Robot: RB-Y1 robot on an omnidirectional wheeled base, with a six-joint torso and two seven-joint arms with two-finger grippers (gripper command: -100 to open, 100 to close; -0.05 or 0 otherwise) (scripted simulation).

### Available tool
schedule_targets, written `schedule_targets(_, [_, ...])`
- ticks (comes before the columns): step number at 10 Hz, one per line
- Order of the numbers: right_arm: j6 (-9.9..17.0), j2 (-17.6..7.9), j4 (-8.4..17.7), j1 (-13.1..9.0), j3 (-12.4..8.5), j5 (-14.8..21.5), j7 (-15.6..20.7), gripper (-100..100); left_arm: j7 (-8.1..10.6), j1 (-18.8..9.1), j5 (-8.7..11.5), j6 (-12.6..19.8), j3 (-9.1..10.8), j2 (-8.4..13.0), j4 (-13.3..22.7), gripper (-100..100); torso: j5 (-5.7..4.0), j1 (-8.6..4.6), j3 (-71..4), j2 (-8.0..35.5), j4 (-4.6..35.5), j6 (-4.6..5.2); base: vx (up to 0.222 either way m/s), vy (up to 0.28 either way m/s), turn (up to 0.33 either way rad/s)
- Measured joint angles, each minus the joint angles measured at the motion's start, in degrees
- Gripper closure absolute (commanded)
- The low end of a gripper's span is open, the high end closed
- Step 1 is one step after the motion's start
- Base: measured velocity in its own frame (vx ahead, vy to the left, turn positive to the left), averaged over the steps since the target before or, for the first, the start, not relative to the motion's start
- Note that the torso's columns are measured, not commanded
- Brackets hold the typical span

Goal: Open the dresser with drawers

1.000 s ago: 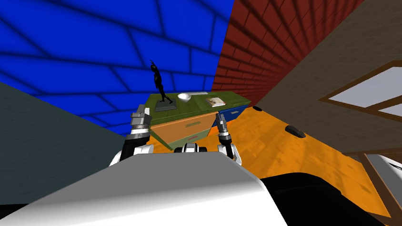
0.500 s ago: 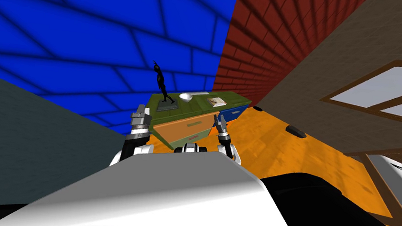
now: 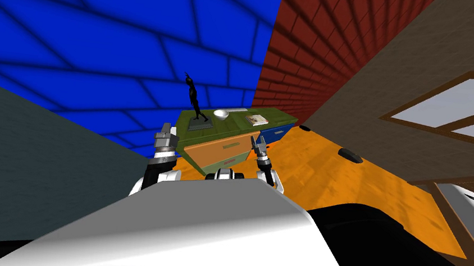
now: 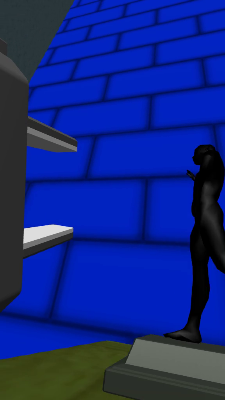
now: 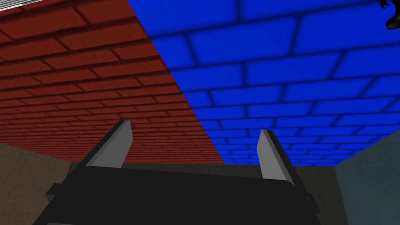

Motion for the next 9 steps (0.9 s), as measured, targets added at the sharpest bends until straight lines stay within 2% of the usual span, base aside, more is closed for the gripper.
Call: schedule_targets(9, [-1.0, 0.1, 4.7, -0.8, -0.2, 2.4, 14.3, -100, 0.00, 0.0, 0.0, 0.0, 0.00, 0.0, 0.0, 0, -0.01, -0.03, 0.0, 0.0, 0.0, 0.00, -0.010, 0.029, 0.004])
